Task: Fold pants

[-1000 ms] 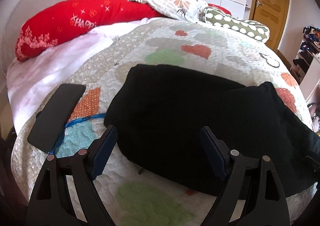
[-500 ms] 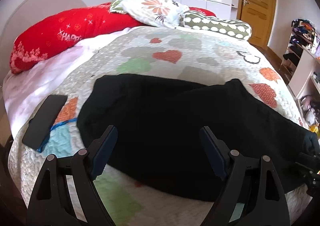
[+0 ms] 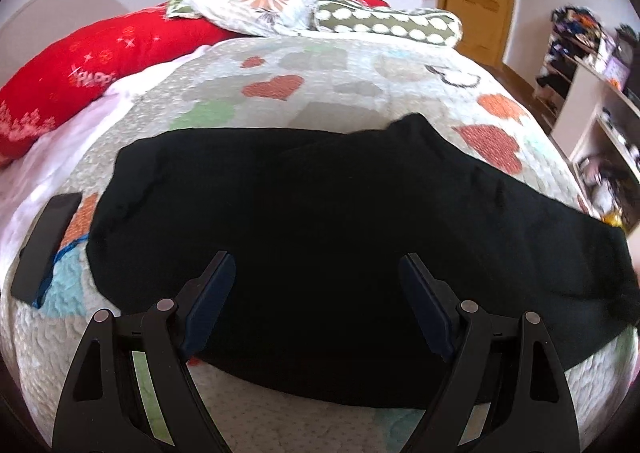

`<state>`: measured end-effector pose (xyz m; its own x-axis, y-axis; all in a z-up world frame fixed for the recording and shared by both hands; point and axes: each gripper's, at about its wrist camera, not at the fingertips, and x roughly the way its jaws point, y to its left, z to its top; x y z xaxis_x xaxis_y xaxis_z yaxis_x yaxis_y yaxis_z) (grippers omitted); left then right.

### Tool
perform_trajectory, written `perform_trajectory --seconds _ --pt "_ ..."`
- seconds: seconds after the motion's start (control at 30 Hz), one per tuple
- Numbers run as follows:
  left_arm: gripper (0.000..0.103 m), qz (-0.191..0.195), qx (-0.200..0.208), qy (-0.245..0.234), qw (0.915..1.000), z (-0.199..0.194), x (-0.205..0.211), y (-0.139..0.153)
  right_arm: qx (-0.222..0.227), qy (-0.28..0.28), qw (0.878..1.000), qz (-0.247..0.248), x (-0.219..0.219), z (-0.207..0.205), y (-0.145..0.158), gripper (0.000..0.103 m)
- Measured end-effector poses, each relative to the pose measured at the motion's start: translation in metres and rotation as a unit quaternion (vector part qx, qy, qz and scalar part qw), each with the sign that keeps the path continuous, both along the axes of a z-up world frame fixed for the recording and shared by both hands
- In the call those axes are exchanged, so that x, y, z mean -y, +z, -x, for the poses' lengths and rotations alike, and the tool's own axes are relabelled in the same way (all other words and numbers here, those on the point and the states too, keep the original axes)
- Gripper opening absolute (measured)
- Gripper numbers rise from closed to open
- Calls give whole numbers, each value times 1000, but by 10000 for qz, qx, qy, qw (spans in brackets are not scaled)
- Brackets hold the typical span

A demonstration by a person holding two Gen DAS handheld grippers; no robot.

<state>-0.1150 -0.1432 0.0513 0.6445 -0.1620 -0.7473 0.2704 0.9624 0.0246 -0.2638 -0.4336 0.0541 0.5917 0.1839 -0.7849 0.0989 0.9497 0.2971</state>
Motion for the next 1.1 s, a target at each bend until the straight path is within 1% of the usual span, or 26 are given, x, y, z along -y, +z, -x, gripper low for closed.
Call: perform_trajectory --seconds 0.03,0.13,0.17,0.2,0.27,0.33,0.43,0.5,0.53,0.6,0.67,0.73,0.83,0.9,0.97,1.0,1.03,1.07,1.1 --pt "84 12 12 -35 10000 0 0 0 19 -55 10000 -1 2 3 2 40" --pt "84 29 -14 -221 9998 -1 5 2 39 -279 9990 360 8 15 9 40" --pt "84 23 5 -310 9995 0 7 4 37 -376 9986 380 12 18 10 40" --pt "84 43 54 -455 9989 1 11 8 46 -493 9982 346 17 24 12 41" --pt "84 132 105 -746 9971 2 18 15 13 -750 9968 279 28 35 13 45" --pt "84 256 105 -1068 9939 1 30 22 15 -919 9956 164 37 45 10 45" --pt "84 463 -323 -1638 9849 -6 55 26 77 -1054 9940 -270 48 52 3 46" --pt "84 585 -621 -1992 9762 -11 76 25 114 -1039 9933 -496 50 53 -3 48" --pt "84 589 -687 -2114 9732 -12 85 25 129 -1052 9928 -563 51 52 -5 49" --pt "84 474 -729 -2382 9673 -13 107 25 267 -1075 9909 -770 55 53 -9 52" --pt "84 337 -617 -2664 9613 -9 130 26 347 -1183 9873 -1001 59 53 -13 54" --pt "84 199 -550 -2980 9528 -7 153 26 390 -1262 9843 -1167 63 49 -17 54" --pt "84 -19 -479 -3402 9391 -7 186 24 395 -1311 9834 -1194 70 40 -19 54" --pt "84 -135 -495 -3726 9266 -9 205 21 384 -1315 9832 -1206 73 34 -22 55" --pt "84 -224 -457 -3955 9170 -10 221 17 310 -1328 9829 -1234 78 28 -26 56" --pt "84 -258 -506 -4130 9090 -9 227 14 308 -1313 9829 -1251 79 27 -26 56" --pt "84 -315 -604 -4355 8976 -10 236 9 324 -1278 9830 -1276 79 27 -26 58" --pt "84 -363 -616 -4441 8931 -11 241 6 345 -1236 9832 -1300 80 27 -27 59" --pt "84 -453 -605 -4559 8868 -11 249 1 370 -1188 9832 -1333 80 29 -27 60"
